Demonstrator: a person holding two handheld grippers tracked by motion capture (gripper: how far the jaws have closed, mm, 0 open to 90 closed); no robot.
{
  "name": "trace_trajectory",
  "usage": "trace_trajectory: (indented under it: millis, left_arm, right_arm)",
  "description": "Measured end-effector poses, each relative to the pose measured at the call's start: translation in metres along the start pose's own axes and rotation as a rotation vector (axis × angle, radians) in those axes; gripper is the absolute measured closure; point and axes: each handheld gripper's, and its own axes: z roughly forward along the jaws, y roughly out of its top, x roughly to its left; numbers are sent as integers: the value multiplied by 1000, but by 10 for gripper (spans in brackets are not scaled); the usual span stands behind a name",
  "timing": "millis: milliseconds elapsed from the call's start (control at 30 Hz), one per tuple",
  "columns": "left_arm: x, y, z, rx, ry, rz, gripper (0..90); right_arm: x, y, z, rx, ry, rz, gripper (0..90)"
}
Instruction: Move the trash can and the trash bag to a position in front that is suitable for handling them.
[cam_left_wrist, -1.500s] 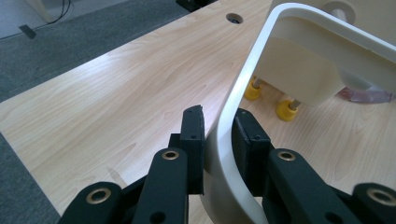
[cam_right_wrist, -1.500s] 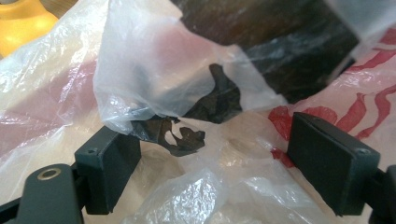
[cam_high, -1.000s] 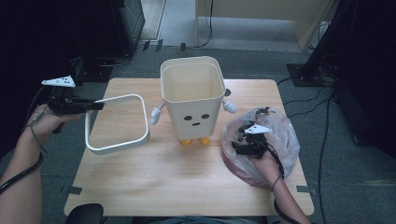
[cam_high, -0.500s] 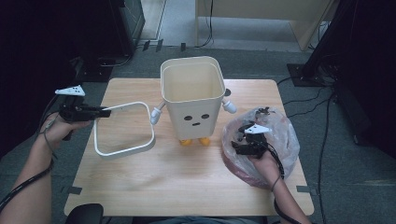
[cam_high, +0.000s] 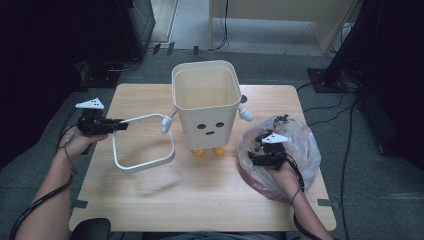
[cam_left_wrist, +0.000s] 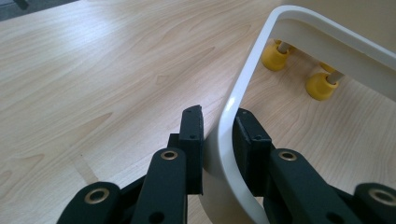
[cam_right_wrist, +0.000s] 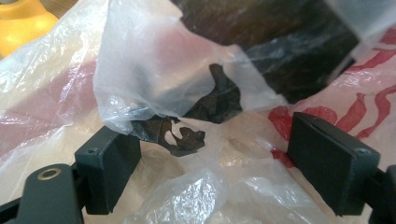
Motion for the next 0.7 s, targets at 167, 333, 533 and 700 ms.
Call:
trace_trajectory:
  millis: [167, 333, 533, 700]
  left_arm:
    - [0, -6, 8, -6, 12, -21, 754]
    - [-1, -12, 19, -8, 7, -42, 750]
    - [-1, -19, 30, -20, 25, -60, 749]
    - [-3, -22, 38, -20, 46, -58, 746]
  right_arm:
    - [0, 0, 0, 0, 0, 0, 173]
    - [0, 0, 0, 0, 0, 0, 174]
    - [0, 0, 0, 0, 0, 1, 174]
    - [0, 0, 0, 0, 0, 1, 173]
